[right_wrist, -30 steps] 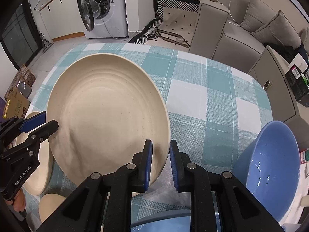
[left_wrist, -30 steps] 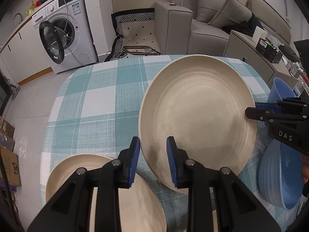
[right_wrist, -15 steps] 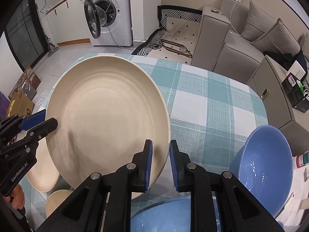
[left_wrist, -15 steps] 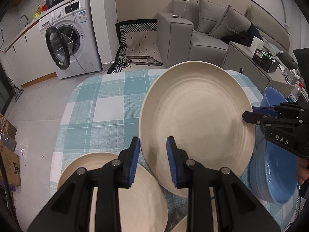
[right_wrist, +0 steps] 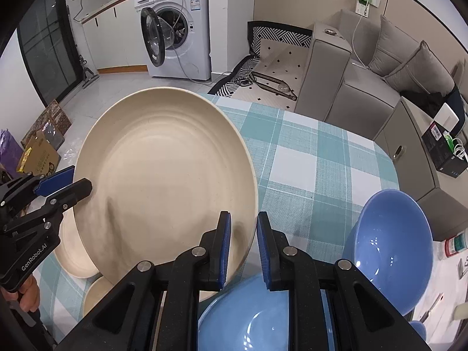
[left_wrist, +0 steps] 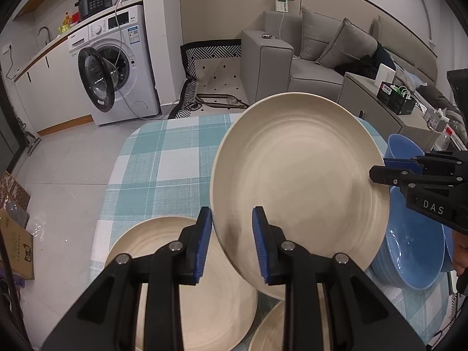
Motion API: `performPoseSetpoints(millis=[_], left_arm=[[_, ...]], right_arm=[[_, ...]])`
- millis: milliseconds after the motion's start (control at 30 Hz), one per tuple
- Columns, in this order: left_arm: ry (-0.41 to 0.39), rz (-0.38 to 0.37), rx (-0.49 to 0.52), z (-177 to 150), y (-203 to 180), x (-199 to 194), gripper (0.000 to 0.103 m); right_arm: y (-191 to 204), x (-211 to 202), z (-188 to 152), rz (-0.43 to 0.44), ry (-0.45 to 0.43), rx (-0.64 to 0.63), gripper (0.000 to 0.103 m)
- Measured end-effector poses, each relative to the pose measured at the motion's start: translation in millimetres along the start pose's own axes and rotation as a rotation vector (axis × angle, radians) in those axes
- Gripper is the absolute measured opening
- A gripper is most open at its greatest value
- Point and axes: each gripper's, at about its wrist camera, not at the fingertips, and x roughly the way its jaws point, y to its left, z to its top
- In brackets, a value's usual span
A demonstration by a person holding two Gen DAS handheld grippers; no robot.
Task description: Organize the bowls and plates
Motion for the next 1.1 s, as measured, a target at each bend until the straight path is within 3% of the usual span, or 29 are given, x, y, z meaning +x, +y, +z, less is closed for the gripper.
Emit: performPoseSetpoints(millis=[200, 433, 1100], left_arm=[[0.002, 0.002, 0.001, -12, 2, -11, 0.027], [0.01, 0.004, 0.014, -28, 0, -23, 0.027], [-0.012, -0.001, 0.007, -69, 2, -55, 0.027]], right_arm=[[3, -13, -10, 0.056, 0.035, 0.031, 0.018], [16, -25, -28, 0.068, 0.065, -0.025, 0.018], [37, -54, -86, 0.107, 0.036, -0.073, 0.018]])
